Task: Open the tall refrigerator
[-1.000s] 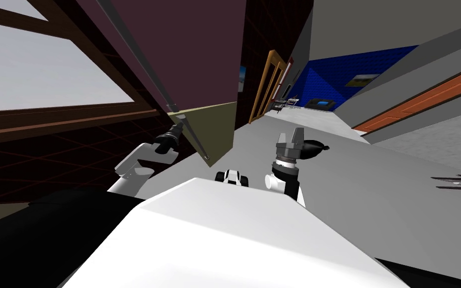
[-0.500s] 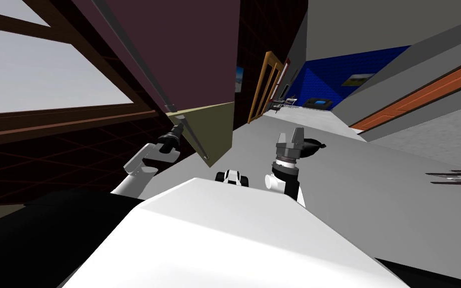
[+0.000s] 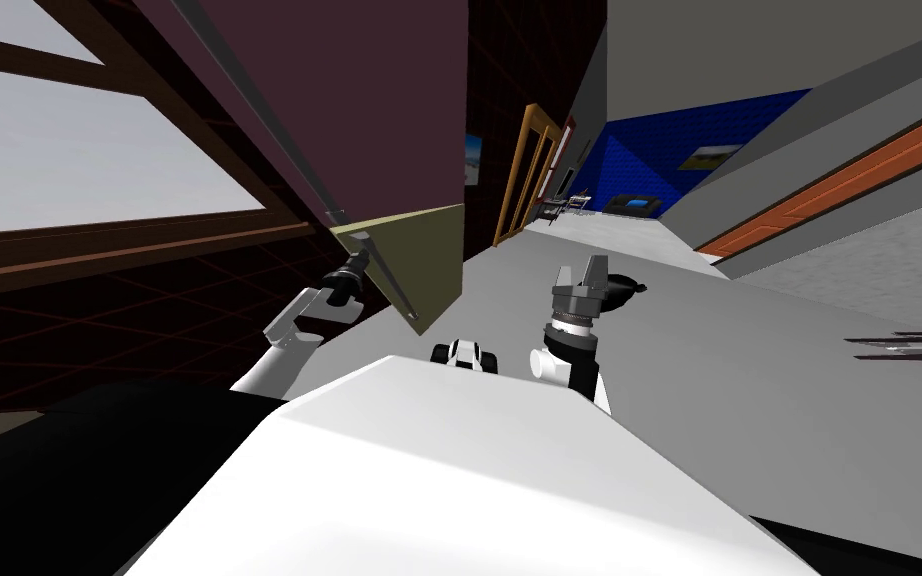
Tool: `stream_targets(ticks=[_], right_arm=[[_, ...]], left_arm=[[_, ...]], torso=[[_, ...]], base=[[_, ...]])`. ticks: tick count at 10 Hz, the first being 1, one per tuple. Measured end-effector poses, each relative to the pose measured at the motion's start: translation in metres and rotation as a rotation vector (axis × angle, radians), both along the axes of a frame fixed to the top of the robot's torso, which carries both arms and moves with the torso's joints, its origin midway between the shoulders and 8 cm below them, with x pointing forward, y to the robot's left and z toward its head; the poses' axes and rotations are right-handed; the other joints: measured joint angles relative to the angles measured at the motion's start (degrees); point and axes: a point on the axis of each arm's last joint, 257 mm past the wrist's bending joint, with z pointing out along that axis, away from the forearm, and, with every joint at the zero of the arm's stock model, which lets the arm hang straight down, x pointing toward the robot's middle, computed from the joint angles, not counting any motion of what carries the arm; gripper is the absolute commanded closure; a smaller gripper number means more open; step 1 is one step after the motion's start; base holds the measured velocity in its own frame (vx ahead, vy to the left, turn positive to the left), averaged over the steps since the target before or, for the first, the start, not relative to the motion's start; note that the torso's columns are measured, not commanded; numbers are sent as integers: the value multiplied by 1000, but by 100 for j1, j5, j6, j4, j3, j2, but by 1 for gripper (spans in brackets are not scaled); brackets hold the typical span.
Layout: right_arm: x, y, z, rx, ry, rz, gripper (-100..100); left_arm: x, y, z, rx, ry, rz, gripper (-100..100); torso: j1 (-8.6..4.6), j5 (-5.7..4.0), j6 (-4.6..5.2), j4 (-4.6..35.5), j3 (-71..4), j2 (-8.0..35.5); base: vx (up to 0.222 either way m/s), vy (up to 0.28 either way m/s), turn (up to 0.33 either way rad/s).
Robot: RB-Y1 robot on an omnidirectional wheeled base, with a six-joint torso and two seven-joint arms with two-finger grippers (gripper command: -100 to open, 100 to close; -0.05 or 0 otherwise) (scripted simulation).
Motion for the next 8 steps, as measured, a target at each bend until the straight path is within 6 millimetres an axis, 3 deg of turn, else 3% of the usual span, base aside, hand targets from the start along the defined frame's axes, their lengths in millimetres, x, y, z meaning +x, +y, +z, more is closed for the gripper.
stream_targets(ticks=[6,8], right_arm=[[0,0,0,0,0,0,0],[0,0,0,0,0,0,0]], left_arm=[[11,14,-22,48,15,-3,-100],[10,15,-20,52,19,1,-100]], torso=[[11,15,5,-5,2,-2],[23,-3,3,9,-9,-15]], base=[[-32,-44,-12],[62,25,24]])
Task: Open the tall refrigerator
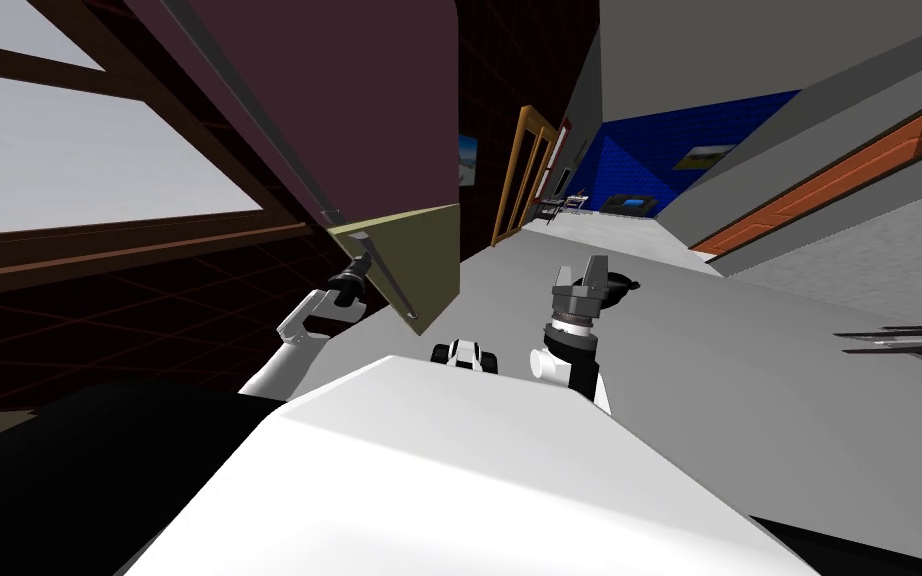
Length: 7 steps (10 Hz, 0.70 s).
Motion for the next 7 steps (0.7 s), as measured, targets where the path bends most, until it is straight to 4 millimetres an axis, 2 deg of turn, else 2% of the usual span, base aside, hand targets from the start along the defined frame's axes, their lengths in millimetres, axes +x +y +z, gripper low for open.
stream_targets(ticks=[1,2,3,4,7], right_arm=[[0,0,0,0,0,0,0],[0,0,0,0,0,0,0],[0,0,0,0,0,0,0],[0,0,0,1,0,0,0],[0,0,0,1,0,0,0]], left_arm=[[-1,2,1,1,0,6,100],[-1,3,2,4,0,8,100],[-3,7,5,10,-4,20,100],[-7,14,6,13,-5,44,100],[-17,28,1,8,6,101,100]], torso=[[-20,2,7,-6,6,13],[-31,4,5,-2,19,30],[-62,1,-9,-1,26,39],[-93,-7,-9,-3,28,39],[-58,-16,18,3,3,9]], base=[[-5,12,36],[5,-105,77],[31,-266,125],[4,-276,84],[51,-335,100]])
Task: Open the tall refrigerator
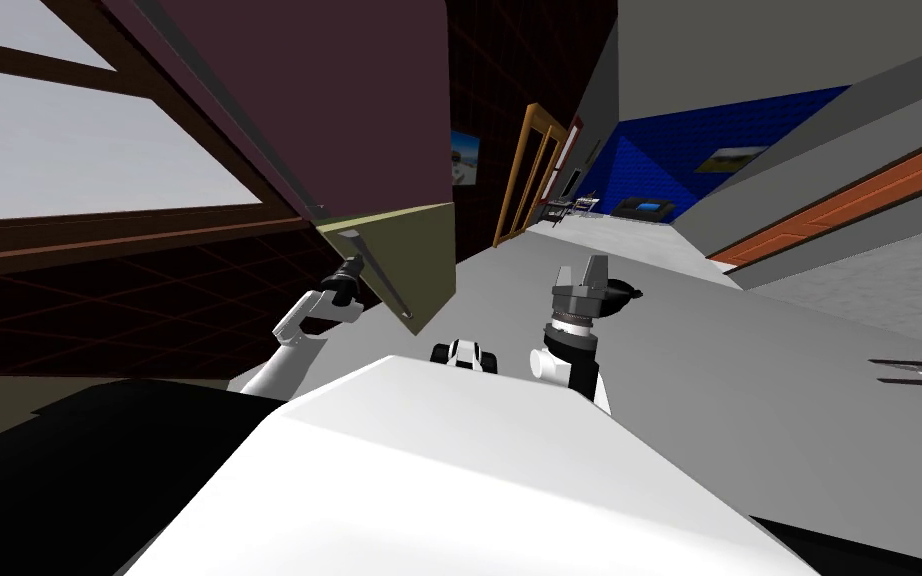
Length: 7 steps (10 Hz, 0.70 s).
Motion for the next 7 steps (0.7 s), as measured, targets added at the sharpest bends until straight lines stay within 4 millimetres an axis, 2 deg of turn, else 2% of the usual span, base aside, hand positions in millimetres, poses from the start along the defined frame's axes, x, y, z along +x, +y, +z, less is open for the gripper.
stream_targets(ticks=[3,5,6,7], right_arm=[[0,0,0,0,0,0,0],[0,0,0,0,0,0,0],[0,0,0,0,0,0,0],[0,0,0,0,0,0,0]], left_arm=[[-13,20,2,-2,1,78,100],[-23,31,2,-7,1,126,100],[-27,36,2,-6,0,150,100],[-30,38,-2,-11,9,159,100]], torso=[[-4,-8,15,3,-1,3],[27,-10,-4,14,10,22],[20,-10,-11,15,12,22],[71,-2,-8,18,15,32]], base=[[24,-408,105],[32,-338,93],[24,-163,70],[48,-153,63]])
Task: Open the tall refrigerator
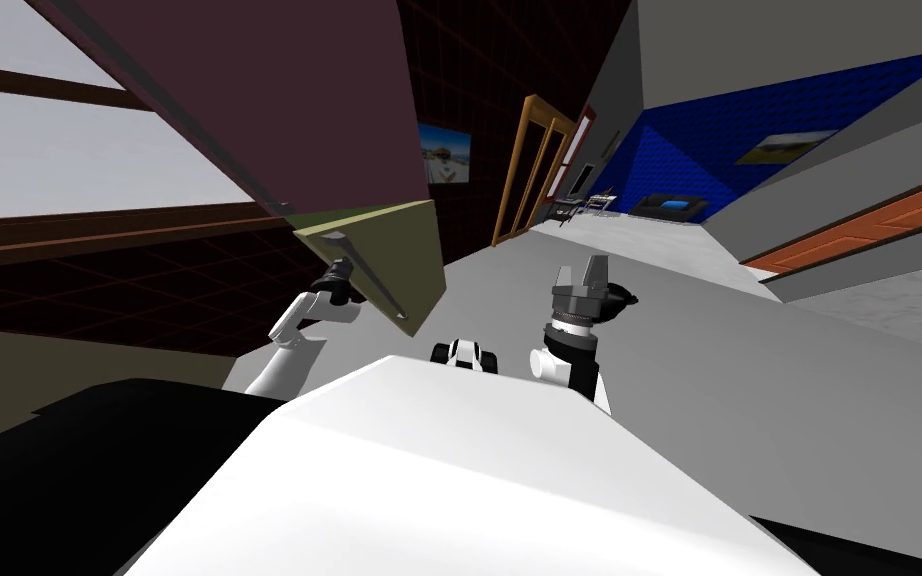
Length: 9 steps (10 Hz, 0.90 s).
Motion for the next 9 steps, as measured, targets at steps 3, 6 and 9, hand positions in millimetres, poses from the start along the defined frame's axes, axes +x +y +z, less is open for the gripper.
stream_targets(ticks=[3,6,9], right_arm=[[0,0,0,0,0,0,0],[0,0,0,0,0,0,0],[0,0,0,0,0,0,0]], left_arm=[[-13,12,2,6,0,54,100],[-30,26,4,10,-4,123,100],[-45,36,2,9,-1,182,100]], torso=[[-50,13,-4,-17,0,-9],[-62,8,-6,-17,-2,-13],[-43,1,9,-12,-15,-26]], base=[[85,-247,66],[89,-309,62],[89,-227,51]])
